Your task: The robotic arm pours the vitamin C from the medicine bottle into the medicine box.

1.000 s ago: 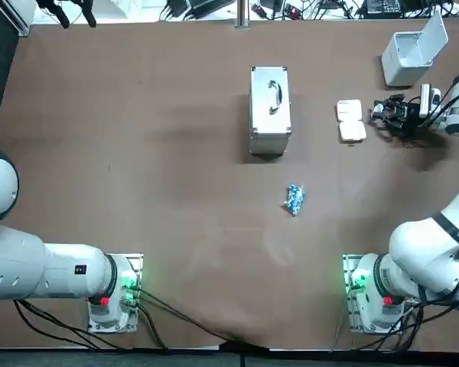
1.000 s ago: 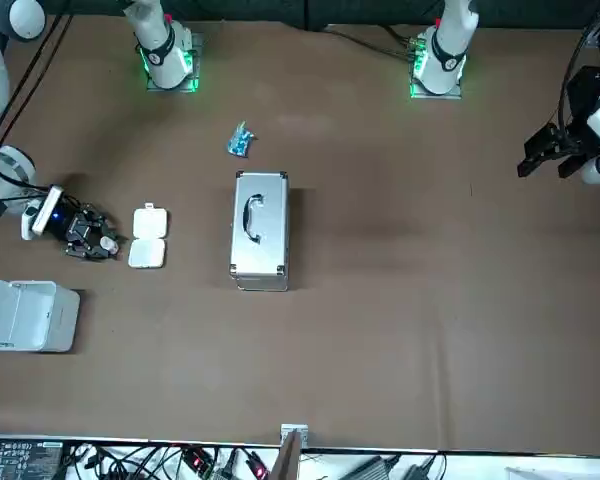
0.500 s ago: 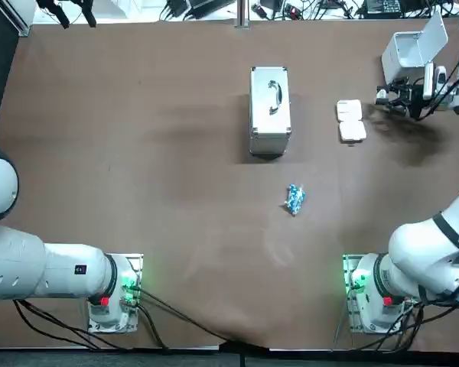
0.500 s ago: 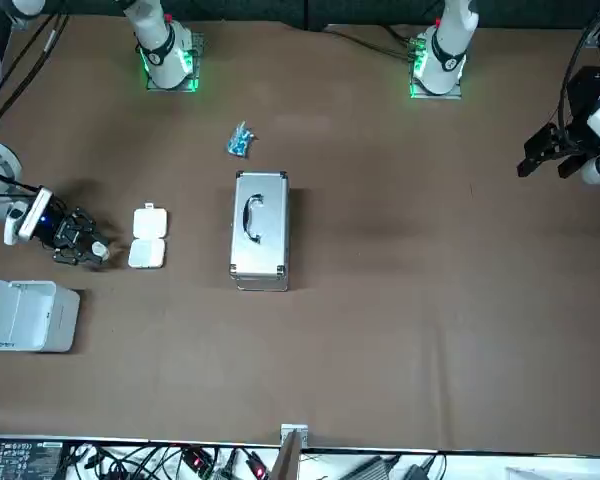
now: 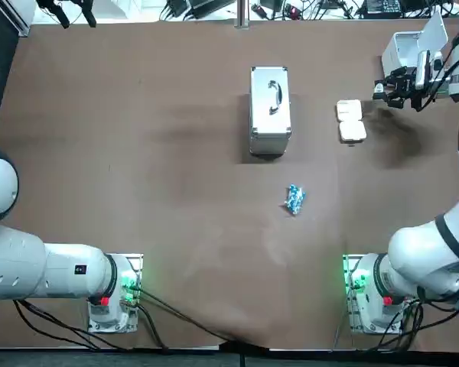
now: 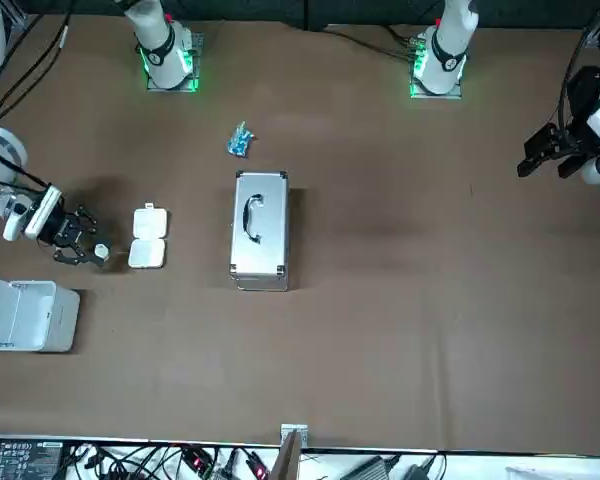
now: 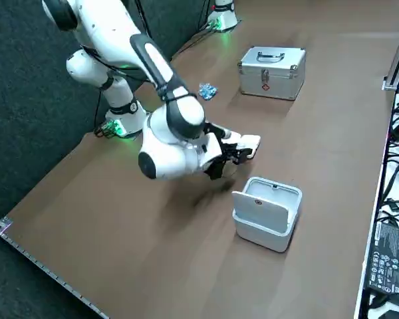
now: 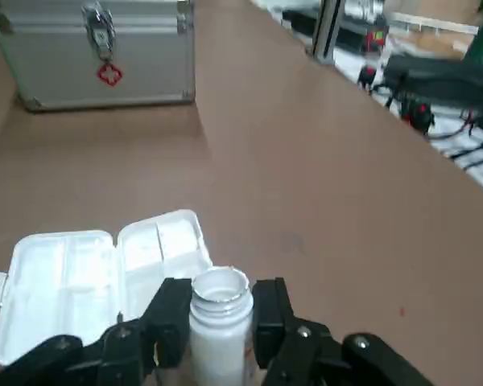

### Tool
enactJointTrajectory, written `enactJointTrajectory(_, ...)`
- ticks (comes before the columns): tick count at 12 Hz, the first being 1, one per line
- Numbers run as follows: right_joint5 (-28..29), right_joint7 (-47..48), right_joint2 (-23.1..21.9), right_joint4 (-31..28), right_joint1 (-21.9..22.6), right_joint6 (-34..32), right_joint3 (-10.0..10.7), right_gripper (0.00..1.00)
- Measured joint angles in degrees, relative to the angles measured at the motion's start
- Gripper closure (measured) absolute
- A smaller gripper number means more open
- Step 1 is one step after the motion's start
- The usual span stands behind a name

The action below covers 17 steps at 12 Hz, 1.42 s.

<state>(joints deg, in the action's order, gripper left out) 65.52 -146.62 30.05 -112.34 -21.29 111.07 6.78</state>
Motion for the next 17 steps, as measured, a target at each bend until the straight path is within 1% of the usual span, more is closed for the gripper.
enactJointTrajectory(2, -1.5, 1.7, -3.1, -4.0, 1.8, 5.7, 0.0, 0.57)
enactJointTrajectory(3, -3.9, 2.2, -4.2, -5.4, 2.7, 8.8, 0.0, 0.57)
enactJointTrajectory(5, -8.7, 5.2, -5.6, -6.7, 4.8, 14.3, 0.0, 0.57)
enactJointTrajectory(6, -11.1, 7.4, -6.2, -6.9, 6.6, 17.7, -0.1, 0.57)
enactJointTrajectory(8, -13.2, 9.8, -6.4, -7.0, 8.3, 20.7, -0.1, 0.57)
enactJointTrajectory(9, -14.5, 11.5, -6.4, -7.0, 8.8, 22.1, -0.6, 0.57)
enactJointTrajectory(10, -16.3, 13.6, -6.5, -7.0, 8.9, 23.7, -1.5, 0.57)
enactJointTrajectory(12, -21.8, 18.9, -7.0, -7.0, 9.1, 26.8, -3.2, 0.57)
enactJointTrajectory(15, -29.5, 26.9, -8.0, -7.1, 9.5, 29.5, -5.3, 0.57)
enactJointTrajectory(17, -35.3, 32.5, -8.3, -7.1, 9.6, 31.7, -7.1, 0.57)
